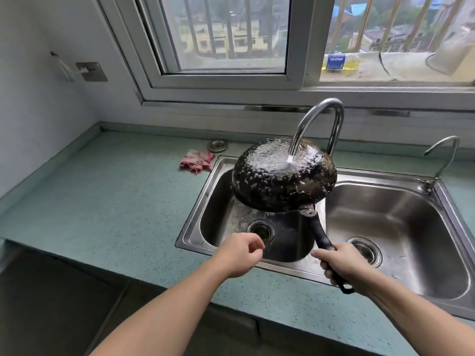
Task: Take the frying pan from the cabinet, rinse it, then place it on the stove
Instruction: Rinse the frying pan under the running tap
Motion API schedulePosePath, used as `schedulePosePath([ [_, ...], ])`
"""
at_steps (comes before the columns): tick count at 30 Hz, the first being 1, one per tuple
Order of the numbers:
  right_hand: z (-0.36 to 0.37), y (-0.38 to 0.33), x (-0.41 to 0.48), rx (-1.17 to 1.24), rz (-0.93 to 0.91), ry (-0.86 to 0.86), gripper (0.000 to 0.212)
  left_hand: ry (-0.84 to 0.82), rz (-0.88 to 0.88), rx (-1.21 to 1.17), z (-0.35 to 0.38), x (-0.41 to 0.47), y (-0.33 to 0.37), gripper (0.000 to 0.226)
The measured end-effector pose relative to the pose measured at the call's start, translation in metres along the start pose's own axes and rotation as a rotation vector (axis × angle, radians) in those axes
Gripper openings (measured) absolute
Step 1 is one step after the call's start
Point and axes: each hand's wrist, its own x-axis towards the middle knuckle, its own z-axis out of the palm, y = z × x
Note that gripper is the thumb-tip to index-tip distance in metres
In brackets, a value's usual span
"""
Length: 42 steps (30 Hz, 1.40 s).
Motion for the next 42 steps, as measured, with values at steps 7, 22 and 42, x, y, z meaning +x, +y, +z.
schedulePosePath([
  [7,-0.007,-0.014,0.017,0.017,0.038,-0.054,0.021,0.01,-0.029,-0.029,-0.002,0.002,-0.002,0.016],
  [22,-0.008,-0.011,0.009,0.022,0.043,-0.059,0.024,-0.008,-0.023,0.001,-0.004,-0.006,0.004,0.019],
  [42,-0.006,0.052,-0.072,-0.149,-0.029,0.096,0.018,-0.052,0.099,0.052,0.008,-0.034,0.013,0.018],
])
